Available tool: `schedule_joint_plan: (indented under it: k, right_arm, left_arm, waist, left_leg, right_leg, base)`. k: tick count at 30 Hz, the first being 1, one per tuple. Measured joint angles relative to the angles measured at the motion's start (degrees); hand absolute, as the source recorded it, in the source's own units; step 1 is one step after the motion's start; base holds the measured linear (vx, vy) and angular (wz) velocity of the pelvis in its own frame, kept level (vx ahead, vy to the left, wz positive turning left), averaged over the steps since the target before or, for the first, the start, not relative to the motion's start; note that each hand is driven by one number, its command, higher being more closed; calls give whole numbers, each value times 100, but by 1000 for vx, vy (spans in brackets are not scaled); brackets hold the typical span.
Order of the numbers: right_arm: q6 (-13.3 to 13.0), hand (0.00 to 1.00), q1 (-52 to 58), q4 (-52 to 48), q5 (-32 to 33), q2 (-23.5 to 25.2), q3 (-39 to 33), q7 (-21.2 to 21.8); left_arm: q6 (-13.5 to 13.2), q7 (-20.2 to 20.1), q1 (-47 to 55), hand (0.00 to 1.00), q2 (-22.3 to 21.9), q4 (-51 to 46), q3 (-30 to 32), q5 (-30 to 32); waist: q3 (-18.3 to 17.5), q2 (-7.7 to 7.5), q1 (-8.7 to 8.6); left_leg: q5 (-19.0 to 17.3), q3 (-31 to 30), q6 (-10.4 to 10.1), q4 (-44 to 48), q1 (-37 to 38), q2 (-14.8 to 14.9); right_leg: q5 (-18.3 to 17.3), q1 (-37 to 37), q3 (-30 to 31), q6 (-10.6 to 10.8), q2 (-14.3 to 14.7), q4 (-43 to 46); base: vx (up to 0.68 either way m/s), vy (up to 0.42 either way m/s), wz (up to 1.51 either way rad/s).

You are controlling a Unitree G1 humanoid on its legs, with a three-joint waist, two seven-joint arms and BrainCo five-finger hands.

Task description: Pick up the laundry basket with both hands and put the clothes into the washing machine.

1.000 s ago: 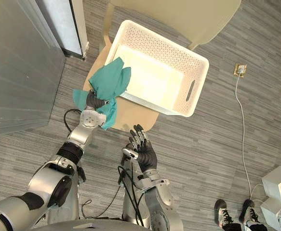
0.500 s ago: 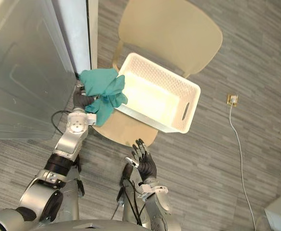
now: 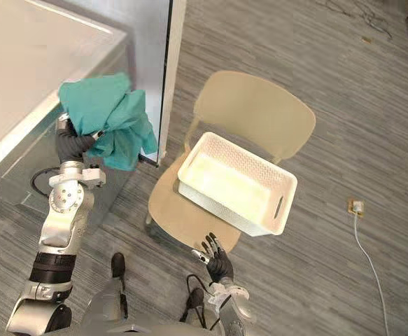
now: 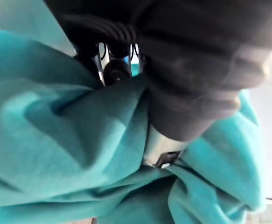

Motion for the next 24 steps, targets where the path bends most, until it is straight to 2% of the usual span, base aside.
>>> schedule_joint_plan:
  k: [5, 12, 15, 16, 17, 18, 19, 21, 22, 24]
  right_arm:
    - [179, 0, 6, 324, -224, -11, -73, 76]
    - [299, 0, 14, 754, -273, 0, -191, 135]
    - [315, 0, -35, 1003, -439, 0, -235, 135]
    - [318, 0, -51, 1116, -447, 7, -258, 132]
    - [326, 0, -42, 1160, -449, 12, -293, 128]
    - [325, 0, 1, 1155, -448, 20, -349, 119]
    - [326, 0, 12, 1180, -447, 23, -395, 121]
    - [321, 0, -84, 1413, -434, 14, -504, 108]
    - [317, 0, -133, 1533, -421, -56, -470, 91]
    - [301, 0, -80, 1469, -378, -74, -360, 56]
  left_arm:
    - [-41, -244, 593, 100, 73, -431, 237, -670]
    - [-51, -411, 1310, 100, 68, -856, 539, -1171]
    - [-51, -409, 1588, 100, 65, -985, 655, -1193]
    - [-52, -408, 1678, 100, 62, -1057, 652, -1251]
    - [-52, -407, 1712, 100, 58, -1059, 643, -1285]
    - [-52, -392, 1716, 100, -40, -1059, 596, -1289]
    - [-67, -390, 1718, 100, -57, -1062, 586, -1289]
    - [-99, -377, 1884, 100, -148, -1062, 591, -1293]
    - [-109, -380, 2140, 100, -207, -1100, 587, -1300]
    - [-103, -376, 2495, 100, -301, -1279, 488, -1406]
  waist:
    - [-191, 139, 89]
    - [-340, 178, 169]
    - [-341, 182, 205]
    - [-338, 185, 205]
    - [-336, 188, 172]
    - [-316, 224, -4]
    - [-312, 225, -51]
    - [-315, 168, 19]
    - [-329, 238, 104]
    - [-378, 419, 130]
  left_leg:
    - [7, -181, -23, -31, 153, -18]
    - [57, -601, -19, -32, 191, -131]
    - [75, -806, -32, -33, 182, -199]
    - [90, -933, -41, -33, 168, -234]
    - [112, -1077, -31, -32, 162, -283]
    - [174, -1503, 53, -16, 104, -384]
    - [202, -1647, 56, 4, 69, -454]
    - [202, -1839, 44, 3, 70, -551]
    - [204, -1957, 34, 4, 62, -526]
    - [157, -2293, -56, 3, -133, -474]
  right_leg:
    - [-110, 248, -211, -1, 2, 72]
    - [-200, 576, -615, 15, -7, 102]
    - [-412, 575, -772, 1, -102, 460]
    - [-577, 535, -737, -65, -145, 713]
    - [-746, 498, -495, -143, -150, 906]
    - [-1240, 429, 821, -469, 144, 1085]
    - [-1457, 353, 1632, -448, 322, 1165]
    - [-1757, 201, 2739, -176, 619, 1556]
    - [-1827, 144, 2694, -276, 686, 1696]
    - [-1843, 108, 2294, -381, 852, 1747]
  base:
    - [-7, -5, 22]
    - [-10, 3, 32]
    - [-41, 6, 39]
    - [-53, -16, 54]
    - [-77, -50, 116]
    - [-107, -97, 131]
    - [-112, -105, 125]
    - [-126, -148, 61]
    - [-124, -161, 37]
    - [-141, -158, 75]
